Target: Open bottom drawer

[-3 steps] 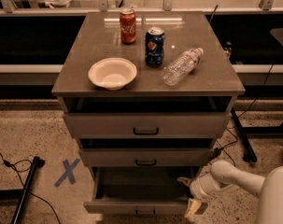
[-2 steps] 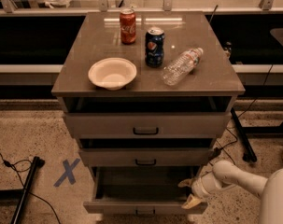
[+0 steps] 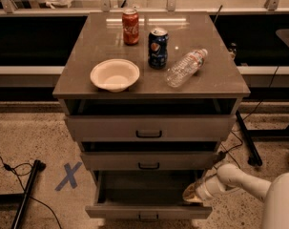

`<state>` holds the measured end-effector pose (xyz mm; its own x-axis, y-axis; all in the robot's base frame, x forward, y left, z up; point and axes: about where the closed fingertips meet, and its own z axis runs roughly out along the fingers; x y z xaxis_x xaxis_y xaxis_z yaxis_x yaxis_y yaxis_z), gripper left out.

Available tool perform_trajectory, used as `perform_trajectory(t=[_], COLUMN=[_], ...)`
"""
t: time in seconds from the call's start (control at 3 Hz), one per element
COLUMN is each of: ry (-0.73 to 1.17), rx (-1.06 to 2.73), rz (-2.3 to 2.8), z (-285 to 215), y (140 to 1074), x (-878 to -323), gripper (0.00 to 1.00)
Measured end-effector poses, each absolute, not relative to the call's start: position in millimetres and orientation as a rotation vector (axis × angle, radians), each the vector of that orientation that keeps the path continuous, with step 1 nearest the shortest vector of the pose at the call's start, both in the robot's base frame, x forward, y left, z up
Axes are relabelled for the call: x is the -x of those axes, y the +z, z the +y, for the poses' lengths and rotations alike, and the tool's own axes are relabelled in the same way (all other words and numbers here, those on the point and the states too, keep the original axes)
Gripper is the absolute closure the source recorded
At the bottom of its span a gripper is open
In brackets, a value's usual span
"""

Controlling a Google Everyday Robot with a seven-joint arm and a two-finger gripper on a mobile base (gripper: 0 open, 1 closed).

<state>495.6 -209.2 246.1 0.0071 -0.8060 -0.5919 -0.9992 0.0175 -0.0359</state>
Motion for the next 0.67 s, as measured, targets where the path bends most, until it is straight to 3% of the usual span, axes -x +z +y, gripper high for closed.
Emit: perform_trajectory(t=[0.33,0.67], ry=[0.598,0.598], rx=[1.794,1.776], rz=[1.807,1.764], z=[-194,-180], y=[235,227], x=[-502,-516], gripper=[1.00,1.00])
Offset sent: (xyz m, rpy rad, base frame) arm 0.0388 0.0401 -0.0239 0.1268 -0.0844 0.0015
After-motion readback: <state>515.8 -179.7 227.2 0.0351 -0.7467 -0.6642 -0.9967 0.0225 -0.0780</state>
